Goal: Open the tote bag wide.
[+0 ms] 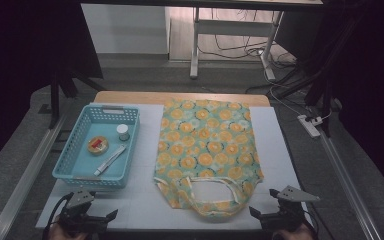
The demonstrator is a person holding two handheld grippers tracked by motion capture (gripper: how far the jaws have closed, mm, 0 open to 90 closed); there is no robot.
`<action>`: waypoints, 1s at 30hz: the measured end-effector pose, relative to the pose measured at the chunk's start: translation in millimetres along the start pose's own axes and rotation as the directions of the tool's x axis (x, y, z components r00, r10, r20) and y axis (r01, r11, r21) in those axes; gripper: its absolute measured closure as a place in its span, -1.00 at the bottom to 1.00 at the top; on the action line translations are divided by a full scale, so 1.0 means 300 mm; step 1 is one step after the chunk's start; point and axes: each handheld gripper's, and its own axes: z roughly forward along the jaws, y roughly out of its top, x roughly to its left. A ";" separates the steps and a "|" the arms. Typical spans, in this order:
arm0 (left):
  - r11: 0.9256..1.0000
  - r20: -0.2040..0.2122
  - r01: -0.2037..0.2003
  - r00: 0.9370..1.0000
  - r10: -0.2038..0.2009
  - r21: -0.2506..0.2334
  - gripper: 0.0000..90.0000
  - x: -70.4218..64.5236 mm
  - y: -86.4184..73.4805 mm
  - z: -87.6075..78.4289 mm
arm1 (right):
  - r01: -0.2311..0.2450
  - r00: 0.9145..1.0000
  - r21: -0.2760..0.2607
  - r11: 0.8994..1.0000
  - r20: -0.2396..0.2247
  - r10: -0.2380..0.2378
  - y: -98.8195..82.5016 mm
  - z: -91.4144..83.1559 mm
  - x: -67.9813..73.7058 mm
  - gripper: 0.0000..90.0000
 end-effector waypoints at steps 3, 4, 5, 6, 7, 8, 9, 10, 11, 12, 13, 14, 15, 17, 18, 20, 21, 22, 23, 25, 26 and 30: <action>1.000 0.011 0.004 1.000 -0.004 0.002 -0.97 0.003 0.000 0.000 | 0.010 1.000 0.013 1.000 -0.010 -0.010 0.002 0.005 0.003 -1.00; 1.000 0.015 0.006 1.000 -0.006 0.006 -0.97 0.004 0.000 0.001 | 0.015 1.000 0.015 1.000 -0.011 -0.015 0.002 0.007 0.004 -1.00; 1.000 0.015 0.007 1.000 -0.007 0.012 -0.97 0.005 0.001 0.001 | 0.020 1.000 0.020 1.000 -0.010 -0.020 0.003 0.007 0.006 -1.00; 1.000 0.015 0.007 1.000 -0.007 0.012 -0.98 0.005 0.001 0.001 | 0.024 1.000 0.022 0.999 -0.011 -0.024 0.003 0.007 0.007 -1.00; 1.000 0.013 0.006 1.000 -0.006 0.014 -0.98 0.004 0.001 0.002 | 0.028 1.000 0.021 0.999 -0.012 -0.028 0.004 0.008 0.008 -1.00; 1.000 0.011 0.000 1.000 0.000 0.018 -0.98 0.002 0.002 0.003 | 0.030 0.999 0.023 0.999 -0.014 -0.030 0.004 0.009 0.009 -1.00; 1.000 0.011 0.000 1.000 0.000 0.018 -0.98 0.002 0.002 0.003 | 0.032 0.999 0.025 0.999 -0.016 -0.031 0.004 0.010 0.010 -1.00; 1.000 0.009 -0.002 1.000 0.002 0.019 -0.98 0.001 0.002 0.004 | 0.036 0.999 0.028 0.999 -0.017 -0.035 0.004 0.010 0.010 -1.00; 1.000 0.010 -0.005 1.000 0.005 0.020 -0.98 0.000 0.002 0.004 | 0.038 0.999 0.029 0.999 -0.016 -0.037 0.005 0.011 0.011 -1.00; 1.000 0.010 -0.005 1.000 0.005 0.020 -0.98 0.000 0.002 0.004 | 0.040 0.999 0.030 0.999 -0.017 -0.040 0.005 0.011 0.012 -1.00; 1.000 0.010 -0.006 1.000 0.005 0.022 -0.98 -0.001 0.003 0.005 | 0.043 0.999 0.029 0.999 -0.017 -0.042 0.005 0.010 0.012 -1.00; 1.000 0.010 -0.007 1.000 0.007 0.023 -0.98 -0.001 0.003 0.005 | 0.043 0.999 0.029 0.999 -0.017 -0.042 0.005 0.010 0.012 -1.00; 1.000 0.011 -0.008 1.000 0.008 0.024 -0.98 -0.001 0.003 0.005 | 0.045 0.999 0.028 0.999 -0.022 -0.044 0.005 0.011 0.012 -1.00; 1.000 0.010 -0.009 1.000 0.008 0.024 -0.99 -0.002 0.003 0.005 | 0.042 0.999 0.029 0.999 -0.022 -0.042 0.005 0.012 0.012 -1.00; 1.000 0.013 -0.008 1.000 0.008 0.022 -0.99 -0.001 0.003 0.005 | 0.042 0.999 0.031 0.999 -0.023 -0.042 0.005 0.013 0.011 -1.00; 1.000 0.018 -0.007 1.000 0.007 0.022 -0.99 0.000 0.002 0.004 | 0.042 0.999 0.033 0.999 -0.019 -0.041 0.006 0.013 0.012 -1.00; 1.000 0.018 -0.007 1.000 0.007 0.022 -0.99 0.000 0.002 0.004 | 0.042 0.999 0.035 0.998 -0.019 -0.042 0.006 0.014 0.012 -1.00; 1.000 0.018 -0.007 1.000 0.006 0.022 -0.99 0.001 0.002 0.005 | 0.043 0.999 0.036 0.998 -0.019 -0.042 0.006 0.014 0.012 -1.00; 1.000 0.019 -0.006 1.000 0.006 0.020 -0.99 0.001 0.002 0.004 | 0.043 0.999 0.038 0.998 -0.018 -0.043 0.006 0.014 0.012 -1.00; 1.000 0.020 -0.006 1.000 0.006 0.020 -0.99 0.001 0.002 0.004 | 0.044 0.999 0.039 0.998 -0.017 -0.043 0.007 0.014 0.013 -1.00; 1.000 0.020 -0.006 1.000 0.005 0.020 -0.99 0.001 0.002 0.004 | 0.044 0.999 0.039 0.998 -0.017 -0.043 0.007 0.014 0.013 -1.00; 1.000 0.022 -0.006 1.000 0.006 0.023 -0.99 0.000 0.002 0.006 | 0.047 0.999 0.058 0.997 -0.021 -0.046 0.010 0.014 0.023 -1.00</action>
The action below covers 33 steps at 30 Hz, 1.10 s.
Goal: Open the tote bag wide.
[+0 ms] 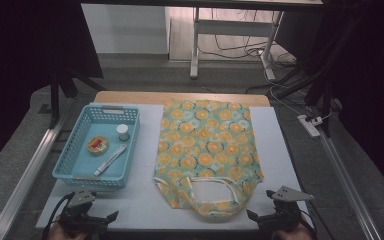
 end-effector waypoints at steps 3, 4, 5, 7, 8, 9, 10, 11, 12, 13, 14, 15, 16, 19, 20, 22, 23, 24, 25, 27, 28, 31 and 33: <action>1.000 0.000 -0.001 1.000 0.001 0.004 -0.99 0.001 0.001 0.001 | 0.027 1.000 -0.001 1.000 -0.006 -0.027 0.008 0.000 0.018 -1.00; 1.000 0.000 -0.001 1.000 0.001 0.004 -0.99 0.001 0.001 0.001 | 0.037 0.999 -0.003 0.999 -0.010 -0.037 0.011 -0.001 0.024 -1.00; 1.000 0.001 0.000 1.000 0.000 0.004 -0.99 0.001 0.001 0.001 | 0.042 0.999 -0.008 0.999 -0.015 -0.043 0.014 0.000 0.029 -1.00; 1.000 0.001 0.002 1.000 -0.002 0.005 -0.99 0.001 0.001 0.002 | 0.047 0.999 -0.012 0.999 -0.023 -0.047 0.015 0.001 0.033 -1.00; 1.000 0.001 0.003 1.000 -0.003 0.006 -0.99 0.001 0.001 0.002 | 0.049 0.998 -0.012 0.999 -0.029 -0.049 0.017 0.002 0.036 -1.00; 1.000 0.001 0.002 1.000 -0.002 0.007 -0.99 0.002 0.001 0.002 | 0.059 0.998 -0.013 0.998 -0.038 -0.059 0.019 0.004 0.043 -1.00; 1.000 0.000 0.002 1.000 -0.002 0.009 -0.99 0.002 0.001 0.003 | 0.060 0.997 -0.017 0.998 -0.044 -0.061 0.020 0.006 0.047 -1.00; 1.000 0.000 0.001 1.000 -0.002 0.011 -0.99 0.002 0.002 0.003 | 0.062 0.997 -0.019 0.998 -0.049 -0.063 0.021 0.008 0.051 -1.00; 1.000 -0.001 0.002 1.000 -0.002 0.011 -0.99 0.002 0.002 0.004 | 0.064 0.996 -0.016 0.998 -0.055 -0.065 0.024 0.008 0.055 -1.00; 1.000 -0.001 0.002 1.000 -0.002 0.012 -0.99 0.001 0.002 0.004 | 0.064 0.996 -0.016 0.998 -0.055 -0.065 0.024 0.008 0.055 -1.00; 1.000 -0.001 0.003 1.000 -0.003 0.012 -0.99 0.001 0.002 0.004 | 0.072 0.995 -0.017 0.997 -0.066 -0.073 0.029 0.011 0.066 -1.00; 1.000 -0.001 0.003 1.000 -0.003 0.012 -0.99 0.001 0.002 0.004 | 0.072 0.995 -0.017 0.997 -0.066 -0.073 0.029 0.011 0.066 -1.00; 1.000 -0.001 0.003 1.000 -0.003 0.012 -0.99 0.002 0.002 0.004 | 0.078 0.994 -0.016 0.997 -0.081 -0.079 0.035 0.015 0.079 -1.00; 1.000 -0.002 0.002 1.000 -0.002 0.012 -0.99 0.001 0.002 0.004 | 0.091 0.991 -0.006 0.996 -0.097 -0.091 0.046 0.021 0.099 -1.00; 1.000 -0.002 0.001 1.000 -0.001 0.012 -0.99 0.001 0.001 0.004 | 0.095 0.990 -0.008 0.995 -0.100 -0.095 0.051 0.022 0.105 -1.00; 1.000 -0.002 0.002 1.000 -0.002 0.012 -0.99 0.002 0.002 0.004 | 0.097 0.990 -0.012 0.995 -0.104 -0.098 0.056 0.023 0.110 -1.00; 1.000 -0.002 0.002 1.000 -0.002 0.012 -0.99 0.002 0.002 0.004 | 0.106 0.988 -0.014 0.994 -0.116 -0.107 0.067 0.025 0.123 -1.00; 1.000 -0.002 0.002 1.000 -0.002 0.012 -0.99 0.002 0.001 0.004 | 0.106 0.988 -0.014 0.994 -0.116 -0.107 0.067 0.025 0.123 -1.00; 1.000 -0.002 0.003 1.000 -0.003 0.011 -0.99 0.002 0.002 0.004 | 0.116 0.986 -0.012 0.993 -0.120 -0.117 0.076 0.030 0.139 -1.00; 1.000 -0.002 0.004 1.000 -0.004 0.012 -0.99 0.002 0.002 0.004 | 0.122 0.984 -0.010 0.993 -0.127 -0.122 0.080 0.035 0.146 -1.00; 1.000 -0.003 0.003 1.000 -0.003 0.012 -0.99 0.001 0.002 0.004 | 0.120 0.981 0.002 0.993 -0.154 -0.119 0.086 0.052 0.160 -1.00; 1.000 -0.003 0.003 1.000 -0.003 0.012 -0.99 0.001 0.002 0.004 | 0.123 0.978 0.013 0.992 -0.173 -0.119 0.089 0.067 0.169 -1.00; 1.000 -0.003 0.004 1.000 -0.004 0.012 -0.99 0.002 0.002 0.004 | 0.140 0.973 0.016 0.990 -0.189 -0.134 0.096 0.078 0.183 -1.00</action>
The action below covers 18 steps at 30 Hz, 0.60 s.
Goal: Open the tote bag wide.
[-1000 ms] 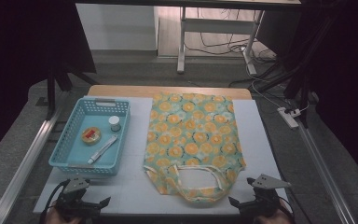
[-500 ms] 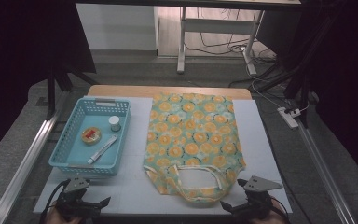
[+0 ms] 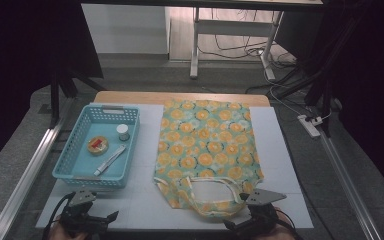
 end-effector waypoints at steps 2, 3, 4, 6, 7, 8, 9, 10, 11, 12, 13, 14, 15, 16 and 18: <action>1.000 0.001 0.001 1.000 -0.001 0.000 -0.99 0.001 0.000 0.000 | 0.023 0.999 0.005 1.000 -0.024 -0.023 0.017 0.020 0.019 -1.00; 1.000 0.002 0.001 1.000 -0.001 0.000 -0.99 0.001 0.000 0.000 | 0.027 0.999 0.010 1.000 -0.033 -0.027 0.021 0.028 0.024 -1.00; 1.000 0.001 0.001 1.000 -0.001 0.000 -0.99 0.001 0.000 0.000 | 0.030 0.999 0.017 0.999 -0.040 -0.030 0.023 0.039 0.026 -1.00; 1.000 0.001 0.000 1.000 0.000 0.000 -0.99 0.001 0.000 -0.001 | 0.034 0.998 0.032 0.999 -0.051 -0.033 0.025 0.059 0.030 -1.00; 1.000 0.001 -0.001 1.000 0.001 0.000 -0.99 0.000 0.000 -0.001 | 0.038 0.998 0.037 0.999 -0.057 -0.036 0.025 0.067 0.032 -1.00; 1.000 0.000 0.000 1.000 0.000 0.000 -0.99 0.000 0.000 0.000 | 0.043 0.997 0.042 0.998 -0.062 -0.040 0.025 0.073 0.035 -1.00; 1.000 0.000 0.000 1.000 0.000 0.001 -0.99 0.000 0.000 0.000 | 0.042 0.997 0.043 0.998 -0.068 -0.039 0.027 0.080 0.038 -1.00; 1.000 0.000 0.001 1.000 -0.001 0.001 -0.99 0.000 0.000 0.001 | 0.042 0.997 0.044 0.998 -0.074 -0.039 0.030 0.085 0.042 -1.00; 1.000 -0.001 0.002 1.000 -0.002 0.002 -0.99 0.000 0.001 0.001 | 0.047 0.996 0.044 0.998 -0.083 -0.044 0.034 0.091 0.045 -1.00; 1.000 -0.001 0.001 1.000 -0.001 0.002 -0.99 0.000 0.001 0.001 | 0.047 0.996 0.044 0.998 -0.083 -0.044 0.034 0.091 0.045 -1.00; 1.000 -0.001 0.001 1.000 -0.001 0.002 -0.99 0.000 0.001 0.001 | 0.052 0.994 0.048 0.998 -0.100 -0.047 0.043 0.104 0.054 -1.00; 1.000 -0.002 0.001 1.000 -0.001 0.002 -0.99 0.000 0.001 0.001 | 0.058 0.993 0.053 0.997 -0.109 -0.052 0.047 0.110 0.059 -1.00; 1.000 -0.002 0.001 1.000 -0.001 0.002 -0.99 0.000 0.001 0.001 | 0.064 0.991 0.057 0.996 -0.118 -0.057 0.052 0.118 0.065 -1.00; 1.000 -0.002 0.001 1.000 -0.001 0.003 -0.99 0.000 0.001 0.001 | 0.070 0.990 0.062 0.996 -0.127 -0.061 0.055 0.126 0.071 -1.00; 1.000 -0.002 0.001 1.000 -0.001 0.004 -0.99 0.000 0.001 0.001 | 0.077 0.987 0.069 0.995 -0.145 -0.066 0.063 0.141 0.081 -0.98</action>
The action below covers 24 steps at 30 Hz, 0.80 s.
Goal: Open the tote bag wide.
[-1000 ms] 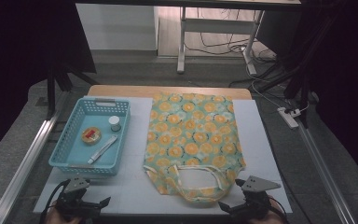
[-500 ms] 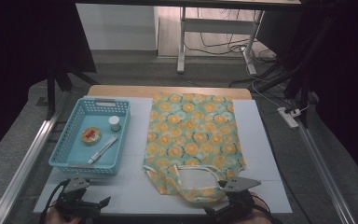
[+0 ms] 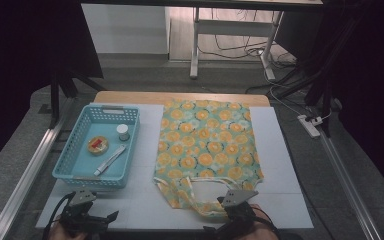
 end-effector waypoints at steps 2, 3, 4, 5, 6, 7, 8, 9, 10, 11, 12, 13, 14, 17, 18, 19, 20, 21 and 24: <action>1.000 0.000 -0.001 1.000 0.001 0.001 -0.99 0.000 0.000 0.000 | 0.007 1.000 0.005 1.000 -0.012 -0.007 0.009 0.013 0.006 -0.96; 1.000 0.000 -0.001 1.000 0.001 0.001 -0.99 0.000 0.000 0.000 | 0.007 1.000 0.005 1.000 -0.012 -0.007 0.009 0.013 0.006 -0.96; 1.000 0.000 -0.001 1.000 0.001 0.001 -0.99 0.000 0.000 0.000 | 0.009 1.000 0.006 1.000 -0.020 -0.008 0.014 0.019 0.009 -0.93; 1.000 0.000 -0.001 1.000 0.001 0.001 -0.99 0.000 0.000 0.000 | 0.011 1.000 0.008 1.000 -0.029 -0.010 0.019 0.025 0.012 -0.90; 1.000 0.000 -0.001 1.000 0.001 0.001 -0.99 0.000 0.000 0.000 | 0.015 0.999 0.009 1.000 -0.034 -0.015 0.023 0.030 0.013 -0.87; 1.000 0.000 -0.001 1.000 0.001 0.001 -0.99 -0.001 0.000 0.000 | 0.025 0.999 0.013 1.000 -0.043 -0.024 0.030 0.040 0.017 -0.81; 1.000 0.000 -0.002 1.000 0.002 0.001 -0.99 -0.001 0.000 0.000 | 0.031 0.999 0.014 0.999 -0.044 -0.030 0.033 0.043 0.018 -0.77; 1.000 0.000 -0.002 1.000 0.002 0.002 -0.99 -0.001 0.000 0.001 | 0.031 0.999 0.014 0.999 -0.044 -0.030 0.033 0.043 0.018 -0.77; 1.000 0.000 -0.003 1.000 0.003 0.003 -0.99 -0.001 0.000 0.001 | 0.037 0.998 0.011 0.999 -0.048 -0.037 0.036 0.047 0.020 -0.71; 1.000 0.000 -0.002 1.000 0.002 0.003 -0.99 -0.001 0.000 0.001 | 0.051 0.997 0.013 0.999 -0.058 -0.050 0.041 0.055 0.023 -0.60; 1.000 0.000 -0.003 1.000 0.003 0.004 -0.99 -0.001 0.000 0.001 | 0.058 0.997 0.018 0.998 -0.061 -0.057 0.043 0.060 0.023 -0.53; 1.000 -0.001 -0.003 1.000 0.003 0.004 -0.99 -0.002 0.001 0.001 | 0.058 0.997 0.018 0.998 -0.061 -0.057 0.043 0.060 0.023 -0.53; 1.000 -0.001 -0.005 1.000 0.005 0.004 -0.99 -0.002 0.001 0.001 | 0.066 0.996 0.039 0.997 -0.070 -0.063 0.044 0.073 0.020 -0.41; 1.000 -0.002 -0.007 1.000 0.007 0.005 -0.99 -0.003 0.001 0.001 | 0.076 0.995 0.080 0.994 -0.063 -0.071 0.041 0.094 0.011 -0.21; 1.000 -0.002 -0.008 1.000 0.008 0.005 -0.99 -0.003 0.001 0.001 | 0.081 0.995 0.096 0.992 -0.060 -0.076 0.040 0.100 0.007 -0.15; 1.000 -0.001 -0.009 1.000 0.009 0.005 -0.99 -0.003 0.001 0.001 | 0.087 0.996 0.108 0.990 -0.046 -0.082 0.038 0.104 0.004 -0.07; 1.000 -0.001 -0.010 1.000 0.010 0.006 -0.99 -0.003 0.001 0.001 | 0.092 0.996 0.125 0.988 -0.031 -0.089 0.037 0.108 0.000 0.05; 1.000 -0.001 -0.011 1.000 0.011 0.006 -0.99 -0.003 0.001 0.001 | 0.094 0.996 0.144 0.985 -0.022 -0.092 0.035 0.112 -0.005 0.19; 1.000 -0.003 -0.014 1.000 0.014 0.006 -0.99 -0.004 0.001 0.001 | 0.086 0.996 0.155 0.984 -0.004 -0.087 0.033 0.107 -0.020 0.61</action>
